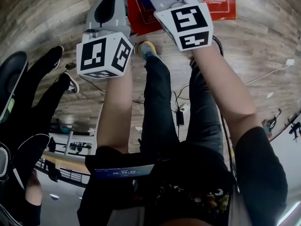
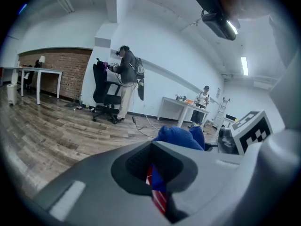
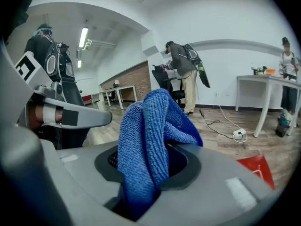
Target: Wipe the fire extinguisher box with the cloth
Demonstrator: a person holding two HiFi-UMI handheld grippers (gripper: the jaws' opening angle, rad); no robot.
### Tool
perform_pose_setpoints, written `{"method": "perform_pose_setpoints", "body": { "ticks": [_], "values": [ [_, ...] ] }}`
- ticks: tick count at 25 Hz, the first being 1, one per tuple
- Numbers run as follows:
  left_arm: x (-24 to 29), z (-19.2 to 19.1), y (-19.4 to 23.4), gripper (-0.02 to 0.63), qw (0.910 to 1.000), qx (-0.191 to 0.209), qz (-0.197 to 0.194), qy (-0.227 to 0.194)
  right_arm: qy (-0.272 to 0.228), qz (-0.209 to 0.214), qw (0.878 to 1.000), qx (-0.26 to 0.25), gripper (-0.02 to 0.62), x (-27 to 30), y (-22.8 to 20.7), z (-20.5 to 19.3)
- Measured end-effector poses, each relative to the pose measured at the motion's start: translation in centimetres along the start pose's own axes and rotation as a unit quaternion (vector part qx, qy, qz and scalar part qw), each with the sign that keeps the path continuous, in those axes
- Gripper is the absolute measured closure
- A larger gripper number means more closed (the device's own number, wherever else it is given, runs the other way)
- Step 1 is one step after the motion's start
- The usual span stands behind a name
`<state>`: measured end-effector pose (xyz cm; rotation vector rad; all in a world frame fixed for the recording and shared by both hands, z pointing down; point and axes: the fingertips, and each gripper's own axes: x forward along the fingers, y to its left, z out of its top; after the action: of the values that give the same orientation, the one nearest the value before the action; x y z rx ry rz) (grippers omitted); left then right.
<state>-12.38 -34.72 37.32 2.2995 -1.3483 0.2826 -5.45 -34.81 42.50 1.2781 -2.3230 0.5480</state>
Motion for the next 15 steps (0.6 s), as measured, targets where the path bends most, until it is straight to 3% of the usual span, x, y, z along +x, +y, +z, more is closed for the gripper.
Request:
{"method": "perform_pose_setpoints", "body": {
  "ticks": [10, 15],
  "values": [
    [8.4, 0.2, -13.3, 0.508, 0.9981, 0.005, -0.061, 0.004, 0.003, -0.090, 0.996, 0.027, 0.423, -9.1, -16.9, -2.8],
    [10.5, -1.1, -18.9, 0.506, 0.9961, 0.010, -0.087, 0.013, 0.003, -0.114, 0.993, 0.039, 0.423, -12.9, -20.4, -4.9]
  ]
}}
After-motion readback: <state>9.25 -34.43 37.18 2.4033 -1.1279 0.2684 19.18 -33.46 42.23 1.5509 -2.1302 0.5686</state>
